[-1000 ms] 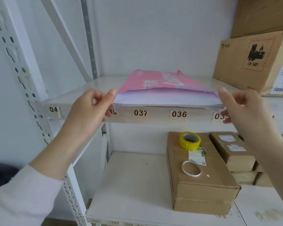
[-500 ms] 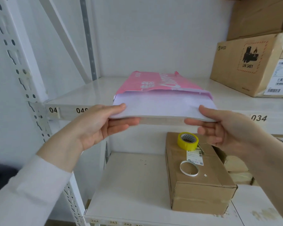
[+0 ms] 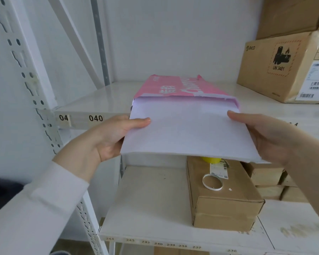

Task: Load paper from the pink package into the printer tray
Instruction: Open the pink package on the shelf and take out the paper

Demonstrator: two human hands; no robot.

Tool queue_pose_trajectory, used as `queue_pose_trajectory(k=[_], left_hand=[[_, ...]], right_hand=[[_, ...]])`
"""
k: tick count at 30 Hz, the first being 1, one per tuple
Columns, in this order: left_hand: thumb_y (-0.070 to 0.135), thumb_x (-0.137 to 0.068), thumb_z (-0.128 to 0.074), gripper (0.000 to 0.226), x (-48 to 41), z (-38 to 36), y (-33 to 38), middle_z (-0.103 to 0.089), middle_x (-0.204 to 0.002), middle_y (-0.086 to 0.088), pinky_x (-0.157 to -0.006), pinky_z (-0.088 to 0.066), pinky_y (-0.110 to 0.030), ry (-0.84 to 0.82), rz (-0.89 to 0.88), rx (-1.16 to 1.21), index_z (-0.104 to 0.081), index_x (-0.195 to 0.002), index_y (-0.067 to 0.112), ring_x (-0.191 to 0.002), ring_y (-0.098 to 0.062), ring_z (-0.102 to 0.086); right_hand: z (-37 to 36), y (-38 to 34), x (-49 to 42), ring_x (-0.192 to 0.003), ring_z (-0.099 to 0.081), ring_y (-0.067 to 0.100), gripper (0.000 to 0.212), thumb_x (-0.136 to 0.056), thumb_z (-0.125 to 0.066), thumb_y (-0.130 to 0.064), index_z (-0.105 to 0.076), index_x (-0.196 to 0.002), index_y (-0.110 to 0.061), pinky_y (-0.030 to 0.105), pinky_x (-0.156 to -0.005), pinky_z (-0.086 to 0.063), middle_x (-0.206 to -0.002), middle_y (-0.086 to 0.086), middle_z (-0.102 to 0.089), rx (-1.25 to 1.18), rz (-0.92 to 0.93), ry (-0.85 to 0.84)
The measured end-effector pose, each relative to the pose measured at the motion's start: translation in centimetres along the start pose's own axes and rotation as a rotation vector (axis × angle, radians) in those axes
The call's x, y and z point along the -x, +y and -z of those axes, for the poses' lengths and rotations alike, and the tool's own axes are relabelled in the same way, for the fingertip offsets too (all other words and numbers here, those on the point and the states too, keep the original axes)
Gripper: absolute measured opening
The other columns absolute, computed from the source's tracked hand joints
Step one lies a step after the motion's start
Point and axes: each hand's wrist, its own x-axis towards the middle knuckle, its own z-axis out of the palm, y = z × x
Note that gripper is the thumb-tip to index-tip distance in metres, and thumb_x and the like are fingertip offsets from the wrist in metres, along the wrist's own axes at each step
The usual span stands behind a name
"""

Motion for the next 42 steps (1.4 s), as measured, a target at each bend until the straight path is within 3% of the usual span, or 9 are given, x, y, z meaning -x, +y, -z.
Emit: queue_pose_trajectory(k=[5,9,14,20,27,31,35,38,42], left_hand=[[0.025,-0.067,-0.058,0.023,1.3,1.1,-1.8,-0.076,-0.075,0.002,-0.05,-0.055,-0.019,-0.071,0.032,0.028,-0.071,-0.084,0.015,-0.064,-0.01,-0.071],[0.038,-0.071,-0.059,0.027,-0.2,1.4,-1.3,-0.075,-0.082,0.005,-0.062,-0.058,-0.02,-0.08,0.022,0.105,-0.074,-0.084,0.019,-0.071,-0.009,-0.071],[0.014,-0.09,-0.05,0.015,-0.3,0.2,-2.7,-0.075,-0.073,0.004,-0.055,-0.057,-0.022,-0.074,-0.041,0.072,-0.065,-0.092,0.013,-0.065,-0.012,-0.071],[0.012,-0.089,-0.052,0.014,2.5,-0.1,-4.9,-0.076,-0.074,0.003,-0.055,-0.057,-0.022,-0.037,-0.059,0.064,-0.065,-0.094,0.011,-0.064,-0.012,-0.071],[0.034,-0.081,-0.056,0.023,6.6,-2.3,-7.6,-0.076,-0.081,0.005,-0.058,-0.057,-0.018,-0.055,-0.027,0.083,-0.07,-0.091,0.018,-0.072,-0.01,-0.071],[0.028,-0.087,-0.054,0.019,8.4,-4.6,-9.9,-0.075,-0.083,0.002,-0.063,-0.059,-0.023,0.109,-0.058,0.168,-0.068,-0.093,0.016,-0.074,-0.013,-0.071],[0.025,-0.087,-0.058,0.023,11.2,-6.6,-13.1,-0.07,-0.104,-0.011,-0.09,-0.051,-0.038,0.279,-0.058,0.122,-0.066,-0.102,0.01,-0.095,-0.025,-0.067],[0.026,-0.086,-0.057,0.018,14.1,-7.4,-14.4,-0.073,-0.096,-0.006,-0.079,-0.056,-0.032,0.241,-0.065,0.126,-0.068,-0.095,0.013,-0.086,-0.02,-0.069],[0.025,-0.077,-0.067,0.02,19.1,-8.5,-16.7,-0.076,-0.085,-0.001,-0.064,-0.058,-0.025,0.066,0.006,0.133,-0.068,-0.093,0.013,-0.076,-0.017,-0.071]], right_hand=[[-0.7,1.4,-0.4,-0.06,-0.071,0.018,0.021,-0.086,-0.052,-0.02,-0.063,-0.099,-0.006,0.03,-0.048,-0.058,-0.074,0.006,-0.075,-0.034,-0.031,-0.024],[-0.5,3.5,1.0,-0.059,-0.071,0.019,0.025,-0.082,-0.053,-0.02,-0.064,-0.099,-0.004,0.027,-0.045,-0.056,-0.074,0.006,-0.075,-0.011,-0.016,-0.042],[0.2,4.5,2.7,-0.058,-0.071,0.018,0.03,-0.07,-0.056,-0.025,-0.067,-0.091,-0.006,0.025,-0.045,-0.055,-0.073,0.006,-0.076,0.089,-0.024,-0.082],[-1.0,5.3,2.1,-0.065,-0.072,0.015,0.022,-0.091,-0.048,-0.02,-0.062,-0.103,-0.008,0.026,-0.051,-0.058,-0.084,0.004,-0.074,-0.024,0.03,0.021],[0.3,10.0,6.7,-0.071,-0.072,0.023,0.024,-0.089,-0.052,-0.016,-0.064,-0.102,-0.001,0.031,-0.055,-0.059,-0.085,0.01,-0.075,-0.071,0.079,0.039],[1.0,12.8,10.4,-0.072,-0.072,0.025,0.03,-0.078,-0.058,-0.021,-0.066,-0.096,0.0,0.031,-0.056,-0.059,-0.087,0.014,-0.075,-0.047,0.111,-0.021],[1.4,15.5,13.5,-0.065,-0.071,0.024,0.03,-0.073,-0.059,-0.021,-0.066,-0.092,0.0,0.031,-0.055,-0.059,-0.078,0.011,-0.075,-0.061,0.083,0.018],[1.2,17.0,16.1,-0.066,-0.071,0.025,0.035,-0.07,-0.06,-0.024,-0.066,-0.093,0.002,0.032,-0.056,-0.059,-0.08,0.013,-0.075,-0.077,0.066,0.029],[0.7,18.7,20.2,-0.063,-0.071,0.023,0.022,-0.083,-0.055,-0.016,-0.067,-0.089,0.001,0.031,-0.055,-0.059,-0.074,0.011,-0.075,-0.125,0.077,0.055]])
